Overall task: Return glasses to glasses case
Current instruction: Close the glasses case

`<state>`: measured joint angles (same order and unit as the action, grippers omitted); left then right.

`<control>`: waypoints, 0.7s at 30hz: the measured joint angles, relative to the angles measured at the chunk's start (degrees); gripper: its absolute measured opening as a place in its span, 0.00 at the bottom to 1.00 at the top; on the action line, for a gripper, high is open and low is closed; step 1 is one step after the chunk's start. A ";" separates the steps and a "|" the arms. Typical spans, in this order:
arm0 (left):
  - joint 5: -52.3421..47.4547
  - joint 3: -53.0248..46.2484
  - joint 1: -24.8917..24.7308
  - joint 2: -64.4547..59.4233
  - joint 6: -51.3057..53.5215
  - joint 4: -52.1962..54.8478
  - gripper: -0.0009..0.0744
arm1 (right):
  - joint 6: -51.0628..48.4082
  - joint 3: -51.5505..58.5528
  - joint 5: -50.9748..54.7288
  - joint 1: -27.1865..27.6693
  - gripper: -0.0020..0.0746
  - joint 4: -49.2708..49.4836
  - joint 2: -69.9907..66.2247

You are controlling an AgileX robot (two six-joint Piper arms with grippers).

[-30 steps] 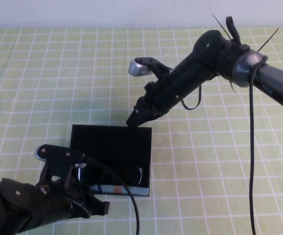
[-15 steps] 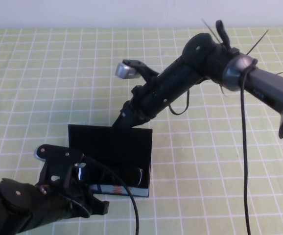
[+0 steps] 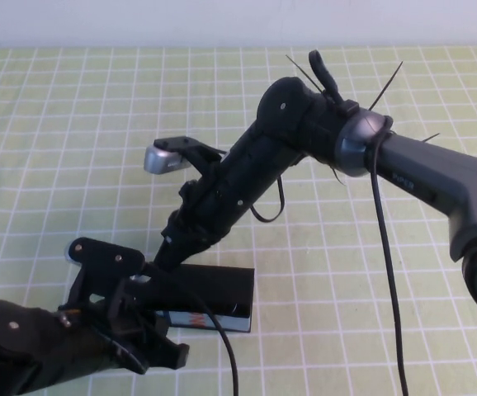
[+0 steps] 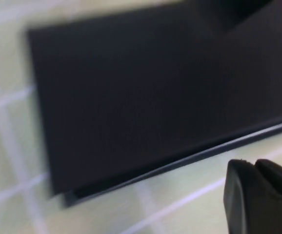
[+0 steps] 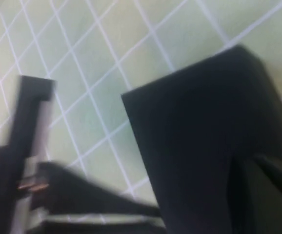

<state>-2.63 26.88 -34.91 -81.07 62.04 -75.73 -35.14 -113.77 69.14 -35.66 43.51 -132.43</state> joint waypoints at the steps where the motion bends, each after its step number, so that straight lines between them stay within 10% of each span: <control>1: -1.22 0.00 0.00 1.64 1.05 0.30 0.01 | 0.00 0.76 0.00 -0.10 0.01 -0.09 0.00; 13: -24.45 1.63 -0.03 26.26 2.63 35.13 0.01 | 0.22 2.32 0.13 -0.23 0.01 -4.13 0.80; 21: -47.45 13.87 -0.34 31.63 -35.89 89.56 0.01 | 9.32 0.06 -0.08 0.52 0.01 -24.58 12.47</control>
<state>-50.08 40.75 -35.26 -49.44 26.15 13.83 -25.81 -113.71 69.07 -35.14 18.94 -119.96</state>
